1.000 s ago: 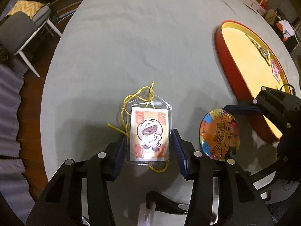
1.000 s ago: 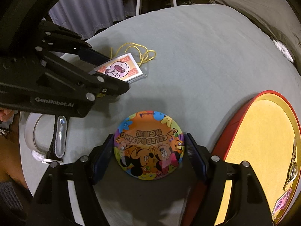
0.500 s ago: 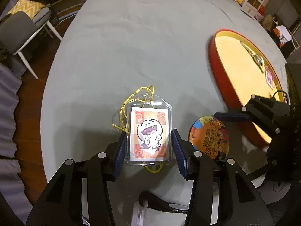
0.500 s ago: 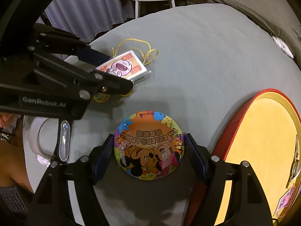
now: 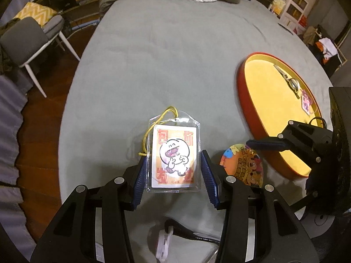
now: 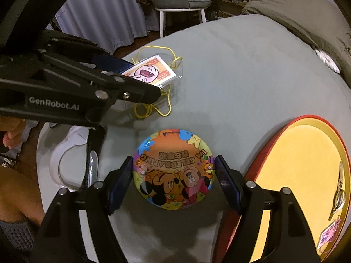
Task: Organize jewelry
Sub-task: 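Close the left gripper on the card holder while the right gripper grasps the orange badge, then lift and carry the card holder and orange badge with both tools over the yellow tray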
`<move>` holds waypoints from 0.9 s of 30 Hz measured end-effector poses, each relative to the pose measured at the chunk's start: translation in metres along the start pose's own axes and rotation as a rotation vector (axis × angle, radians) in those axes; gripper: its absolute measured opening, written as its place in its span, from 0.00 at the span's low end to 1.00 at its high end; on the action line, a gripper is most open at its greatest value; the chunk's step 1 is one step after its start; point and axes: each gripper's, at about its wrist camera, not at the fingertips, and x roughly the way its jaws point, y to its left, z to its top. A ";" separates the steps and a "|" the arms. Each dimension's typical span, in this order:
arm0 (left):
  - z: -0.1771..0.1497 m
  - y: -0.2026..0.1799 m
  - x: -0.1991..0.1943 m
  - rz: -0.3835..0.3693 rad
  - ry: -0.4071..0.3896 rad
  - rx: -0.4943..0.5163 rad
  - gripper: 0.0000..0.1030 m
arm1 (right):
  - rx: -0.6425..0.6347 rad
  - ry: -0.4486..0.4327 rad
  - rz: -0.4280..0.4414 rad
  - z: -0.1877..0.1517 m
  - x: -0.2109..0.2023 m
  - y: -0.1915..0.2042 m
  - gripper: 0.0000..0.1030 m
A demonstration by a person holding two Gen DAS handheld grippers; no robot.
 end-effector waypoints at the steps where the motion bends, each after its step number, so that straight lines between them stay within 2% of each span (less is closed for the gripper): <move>1: 0.001 -0.001 -0.002 0.001 -0.005 0.002 0.44 | 0.002 -0.006 0.000 0.000 -0.003 0.000 0.68; 13: 0.011 -0.019 -0.010 -0.017 -0.028 0.026 0.44 | 0.054 -0.046 -0.023 -0.011 -0.035 -0.021 0.68; 27: 0.030 -0.064 -0.011 -0.055 -0.053 0.077 0.44 | 0.130 -0.083 -0.060 -0.040 -0.066 -0.043 0.68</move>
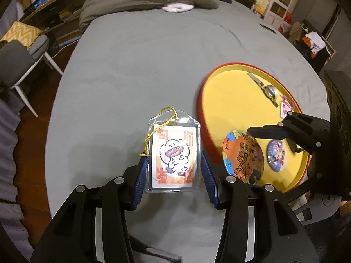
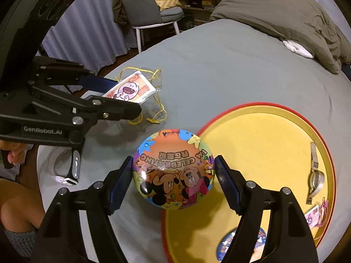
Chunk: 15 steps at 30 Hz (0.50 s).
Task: Organize jewelry
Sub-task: 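Lift and carry the card holder and orange badge with both tools over the yellow tray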
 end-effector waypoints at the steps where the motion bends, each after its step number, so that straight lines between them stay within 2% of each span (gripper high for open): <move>1: 0.002 -0.003 0.001 -0.001 0.000 0.004 0.44 | 0.004 -0.001 -0.004 -0.002 -0.002 -0.002 0.68; 15: 0.020 -0.060 0.021 -0.045 0.025 0.088 0.44 | 0.088 -0.010 -0.051 -0.023 -0.023 -0.046 0.68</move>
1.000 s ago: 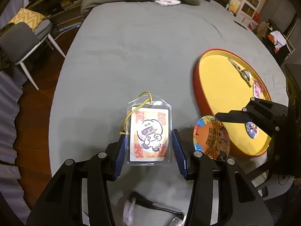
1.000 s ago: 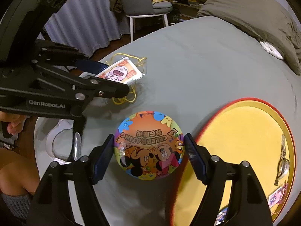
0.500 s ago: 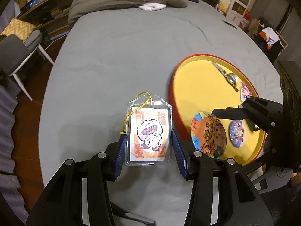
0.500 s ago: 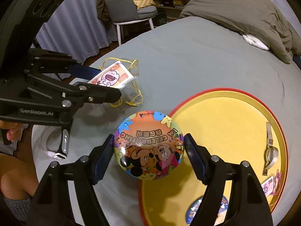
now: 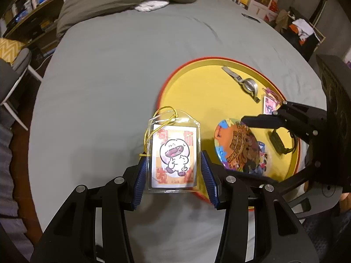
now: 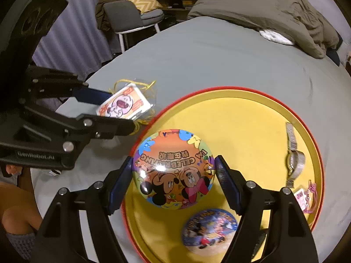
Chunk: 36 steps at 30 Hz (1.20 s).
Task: Organize jewelry
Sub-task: 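Lift and carry the card holder and orange badge with both tools over the yellow tray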
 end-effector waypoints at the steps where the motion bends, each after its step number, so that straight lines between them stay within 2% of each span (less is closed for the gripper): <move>1: 0.001 -0.004 0.003 -0.002 0.003 0.006 0.44 | 0.005 -0.001 -0.003 -0.001 -0.001 -0.004 0.68; 19: 0.024 -0.048 0.030 -0.034 0.030 0.047 0.44 | 0.087 0.008 -0.075 -0.011 -0.007 -0.064 0.68; 26: 0.030 -0.064 0.044 -0.041 0.055 0.067 0.44 | 0.135 0.010 -0.092 -0.016 -0.008 -0.094 0.68; 36: 0.033 -0.083 0.080 -0.066 0.113 0.068 0.44 | 0.141 0.010 -0.101 -0.014 -0.008 -0.123 0.68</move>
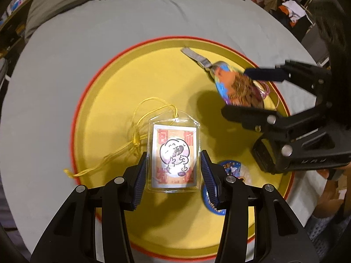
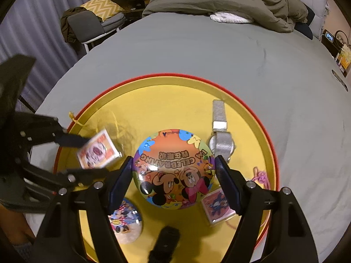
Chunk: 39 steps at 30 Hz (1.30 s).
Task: Organize jewelry
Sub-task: 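Lift and carry the card holder and orange badge with both tools over the yellow tray, then open the left gripper over the tray while the right gripper drops the orange badge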
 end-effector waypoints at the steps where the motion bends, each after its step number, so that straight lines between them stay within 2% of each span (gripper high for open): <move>1: 0.000 -0.001 0.004 -0.009 0.005 -0.003 0.44 | 0.002 -0.001 -0.001 0.001 0.001 -0.002 0.68; 5: 0.002 -0.010 0.017 -0.041 0.013 -0.014 0.44 | 0.024 -0.010 -0.007 0.008 0.007 -0.015 0.68; 9: 0.006 -0.022 0.026 -0.042 0.008 -0.003 0.44 | 0.029 -0.002 -0.013 0.016 0.019 -0.021 0.68; 20: 0.014 -0.031 0.029 -0.069 -0.017 -0.018 0.44 | -0.005 0.013 -0.055 0.028 0.041 -0.016 0.68; 30: 0.010 -0.037 0.027 -0.037 -0.031 0.003 0.44 | -0.004 0.033 -0.042 0.035 0.056 -0.013 0.68; 34: 0.006 -0.047 0.024 0.008 -0.034 0.030 0.44 | -0.019 0.050 -0.046 0.035 0.062 -0.010 0.68; 35: 0.007 -0.059 0.025 0.010 -0.034 0.032 0.44 | -0.020 0.054 -0.045 0.036 0.062 -0.010 0.68; 39: 0.007 -0.063 0.024 0.013 -0.035 0.037 0.44 | -0.041 0.072 -0.062 0.036 0.067 -0.009 0.68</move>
